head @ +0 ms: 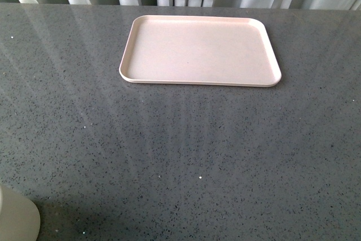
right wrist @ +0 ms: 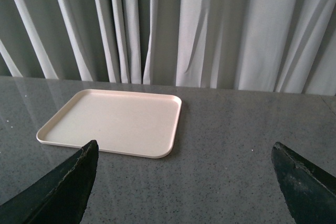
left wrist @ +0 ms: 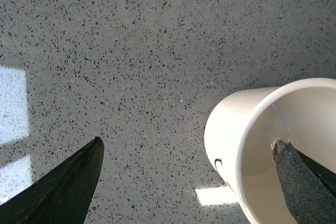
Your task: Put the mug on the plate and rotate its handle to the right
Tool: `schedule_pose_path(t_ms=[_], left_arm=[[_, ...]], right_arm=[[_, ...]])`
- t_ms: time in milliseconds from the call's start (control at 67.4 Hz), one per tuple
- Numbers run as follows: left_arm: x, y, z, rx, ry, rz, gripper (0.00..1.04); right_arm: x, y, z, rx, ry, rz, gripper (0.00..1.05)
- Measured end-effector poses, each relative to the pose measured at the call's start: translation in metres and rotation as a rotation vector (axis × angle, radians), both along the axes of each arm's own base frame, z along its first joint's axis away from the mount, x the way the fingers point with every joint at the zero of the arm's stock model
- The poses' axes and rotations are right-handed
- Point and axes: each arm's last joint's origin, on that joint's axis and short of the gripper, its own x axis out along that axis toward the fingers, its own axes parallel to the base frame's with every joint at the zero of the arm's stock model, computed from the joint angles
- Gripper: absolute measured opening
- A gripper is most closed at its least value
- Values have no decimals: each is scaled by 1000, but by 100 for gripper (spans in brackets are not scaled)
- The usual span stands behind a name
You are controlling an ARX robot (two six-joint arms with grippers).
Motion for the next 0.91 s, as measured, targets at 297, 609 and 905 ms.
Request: schedule_pose_path(t_ms=[297,609,905], left_arm=[[3,-5,-13,4,32,-31,95],[3,-17,-19,11,38,-81,49],[3,-27,-16,7,34,-101,3]], right_arm=[[0,0,0,0,0,0,96],[0,0,0,0,0,0,96],[0,0,0,0,0,0,96]])
